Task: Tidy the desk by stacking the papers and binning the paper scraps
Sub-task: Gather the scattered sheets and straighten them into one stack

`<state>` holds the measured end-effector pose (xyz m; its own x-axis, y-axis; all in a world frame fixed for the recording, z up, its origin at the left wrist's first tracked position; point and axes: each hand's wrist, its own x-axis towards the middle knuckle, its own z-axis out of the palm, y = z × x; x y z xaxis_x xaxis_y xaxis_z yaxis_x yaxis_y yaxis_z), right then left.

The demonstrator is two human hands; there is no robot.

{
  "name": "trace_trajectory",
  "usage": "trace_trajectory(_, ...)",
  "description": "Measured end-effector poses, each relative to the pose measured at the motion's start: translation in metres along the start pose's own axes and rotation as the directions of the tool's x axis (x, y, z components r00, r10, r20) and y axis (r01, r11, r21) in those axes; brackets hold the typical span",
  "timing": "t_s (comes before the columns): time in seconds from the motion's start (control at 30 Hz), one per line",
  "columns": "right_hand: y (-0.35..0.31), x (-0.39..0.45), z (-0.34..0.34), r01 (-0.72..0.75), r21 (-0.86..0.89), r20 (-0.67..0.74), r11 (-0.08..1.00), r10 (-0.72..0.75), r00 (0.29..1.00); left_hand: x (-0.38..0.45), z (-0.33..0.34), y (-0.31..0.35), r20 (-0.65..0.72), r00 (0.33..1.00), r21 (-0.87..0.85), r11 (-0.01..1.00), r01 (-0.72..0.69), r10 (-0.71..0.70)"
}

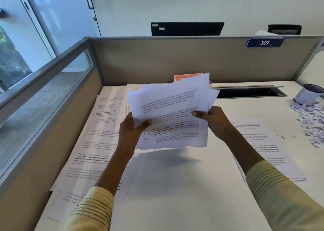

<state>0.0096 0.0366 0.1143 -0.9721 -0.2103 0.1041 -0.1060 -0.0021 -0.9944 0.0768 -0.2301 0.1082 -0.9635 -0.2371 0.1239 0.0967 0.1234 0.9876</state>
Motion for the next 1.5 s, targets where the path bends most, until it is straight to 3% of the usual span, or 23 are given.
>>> trace_trajectory(0.57,0.041,-0.004,0.013,-0.157,-0.026,-0.068,0.987,0.155,0.986,-0.001,0.018,-0.045,-0.072,0.982,-0.018,0.985,0.174,-0.174)
trace_trajectory(0.8,0.052,-0.008,0.004,-0.199,-0.15,-0.071,0.968,0.19,0.979,-0.011,0.044,-0.048,-0.129,0.978,0.09,0.98,0.179,-0.167)
trace_trajectory(0.97,0.052,-0.014,-0.008,-0.177,-0.13,-0.221,0.976,0.145,0.964,-0.017,0.071,-0.05,-0.153,0.975,0.183,0.965,0.188,-0.161)
trace_trajectory(1.17,0.023,-0.02,-0.073,-0.176,-0.12,-0.325,0.977,0.129,0.937,-0.017,0.124,-0.038,-0.224,0.97,0.2,0.97,0.14,-0.094)
trace_trajectory(1.5,0.047,-0.059,-0.213,-0.338,-0.268,-0.454,0.902,0.191,0.87,-0.044,0.265,-0.043,-0.056,0.987,0.216,0.964,0.157,-0.148)
